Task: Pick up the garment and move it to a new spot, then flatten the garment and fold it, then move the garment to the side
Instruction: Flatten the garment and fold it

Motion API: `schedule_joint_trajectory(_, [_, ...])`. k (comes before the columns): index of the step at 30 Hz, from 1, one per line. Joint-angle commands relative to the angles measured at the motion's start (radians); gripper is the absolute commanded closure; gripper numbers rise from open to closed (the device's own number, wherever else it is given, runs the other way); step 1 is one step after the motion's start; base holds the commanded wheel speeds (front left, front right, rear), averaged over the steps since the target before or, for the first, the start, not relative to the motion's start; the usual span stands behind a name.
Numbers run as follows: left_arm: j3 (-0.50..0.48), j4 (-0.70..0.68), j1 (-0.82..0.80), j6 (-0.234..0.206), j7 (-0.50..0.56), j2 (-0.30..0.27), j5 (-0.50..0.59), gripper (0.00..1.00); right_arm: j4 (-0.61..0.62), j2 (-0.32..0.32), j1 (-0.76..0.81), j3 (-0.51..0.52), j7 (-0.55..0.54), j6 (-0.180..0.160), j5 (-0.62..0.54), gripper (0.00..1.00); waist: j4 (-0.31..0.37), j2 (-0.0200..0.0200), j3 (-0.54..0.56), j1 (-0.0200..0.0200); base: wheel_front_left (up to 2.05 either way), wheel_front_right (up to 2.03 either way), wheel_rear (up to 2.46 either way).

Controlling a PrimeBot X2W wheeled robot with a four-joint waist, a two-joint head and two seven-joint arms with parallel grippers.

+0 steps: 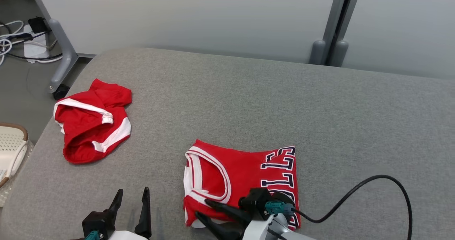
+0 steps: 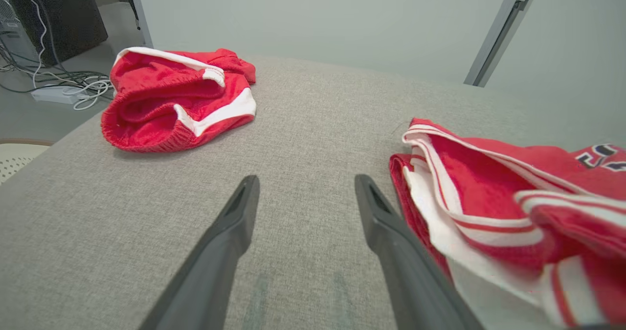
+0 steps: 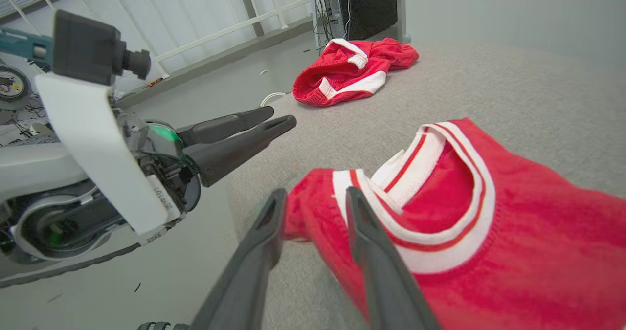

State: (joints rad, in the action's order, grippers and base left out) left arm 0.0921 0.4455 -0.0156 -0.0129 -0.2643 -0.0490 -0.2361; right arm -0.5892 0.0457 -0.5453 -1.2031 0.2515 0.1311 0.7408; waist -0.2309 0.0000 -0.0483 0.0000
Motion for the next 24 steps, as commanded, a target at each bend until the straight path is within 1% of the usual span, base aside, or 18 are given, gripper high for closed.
schedule_joint_trajectory(1, [-0.005, -0.005, -0.004, 0.002, 0.0, -0.004, 0.008, 0.0, 0.006, 0.013, -0.008, -0.008, 0.01, -0.001, 0.033, 0.0, 0.019, 0.0, 0.006, 0.0, 0.0, 0.0, 0.0])
schedule_joint_trajectory(3, [-0.006, -0.01, -0.005, -0.002, 0.0, -0.004, 0.008, 0.0, 0.0, 0.021, -0.015, -0.001, 0.015, -0.001, 0.044, 0.0, 0.035, 0.0, 0.01, 0.0, 0.0, 0.0, 0.0])
schedule_joint_trajectory(6, [-0.014, -0.013, -0.006, -0.004, 0.0, -0.004, 0.011, 0.0, 0.002, 0.038, 0.0, 0.119, 0.015, -0.001, 0.003, 0.0, 0.06, 0.0, 0.014, 0.0, 0.0, 0.0, 0.0])
schedule_joint_trajectory(7, [-0.014, -0.013, -0.006, -0.004, 0.0, -0.004, 0.011, 0.0, 0.002, 0.038, 0.0, 0.119, 0.015, -0.001, 0.003, 0.0, 0.06, 0.0, 0.014, 0.0, 0.0, 0.0, 0.0])
schedule_joint_trajectory(9, [-0.021, -0.017, -0.004, -0.007, 0.0, -0.004, 0.015, 0.0, -0.015, 0.048, 0.034, 0.251, 0.015, -0.001, -0.062, 0.0, 0.077, 0.0, 0.02, 0.0, 0.0, 0.0, 0.0])
schedule_joint_trajectory(11, [-0.026, -0.02, -0.001, -0.008, 0.0, -0.004, 0.019, 0.0, -0.025, 0.046, 0.071, 0.405, 0.014, -0.001, -0.153, 0.0, 0.094, 0.0, 0.027, 0.0, 0.0, 0.0, 0.0])
schedule_joint_trajectory(12, [-0.031, -0.022, 0.004, -0.011, 0.0, -0.003, 0.025, 0.0, -0.018, 0.037, 0.121, 0.553, 0.014, 0.0, -0.253, 0.0, 0.11, 0.0, 0.035, 0.0, 0.0, 0.0, 0.0])
schedule_joint_trajectory(13, [-0.031, -0.022, 0.004, -0.011, 0.0, -0.003, 0.025, 0.0, -0.018, 0.037, 0.121, 0.553, 0.014, 0.0, -0.253, 0.0, 0.11, 0.0, 0.035, 0.0, 0.0, 0.0, 0.0])
schedule_joint_trajectory(16, [-0.039, -0.029, 0.009, -0.014, 0.0, -0.004, 0.037, 0.0, 0.008, 0.025, 0.205, 0.758, 0.015, 0.0, -0.388, 0.0, 0.134, 0.0, 0.045, 0.0, 0.0, 0.0, 0.0])
schedule_joint_trajectory(19, [-0.049, -0.029, 0.014, -0.014, 0.0, -0.003, 0.045, 0.0, 0.046, 0.012, 0.281, 0.912, 0.014, 0.0, -0.493, 0.0, 0.158, 0.0, 0.049, 0.0, 0.0, 0.0, 0.0])
schedule_joint_trajectory(22, [-0.063, -0.028, 0.024, -0.016, 0.0, -0.004, 0.054, 0.0, 0.074, 0.007, 0.338, 1.004, 0.015, 0.0, -0.56, 0.0, 0.182, 0.0, 0.054, 0.0, 0.0, 0.0, 0.0])
schedule_joint_trajectory(24, [-0.072, -0.027, 0.031, -0.014, 0.0, -0.004, 0.062, 0.0, 0.09, 0.007, 0.365, 1.044, 0.015, 0.0, -0.567, 0.0, 0.197, 0.0, 0.057, 0.0, 0.0, 0.0, 0.0])
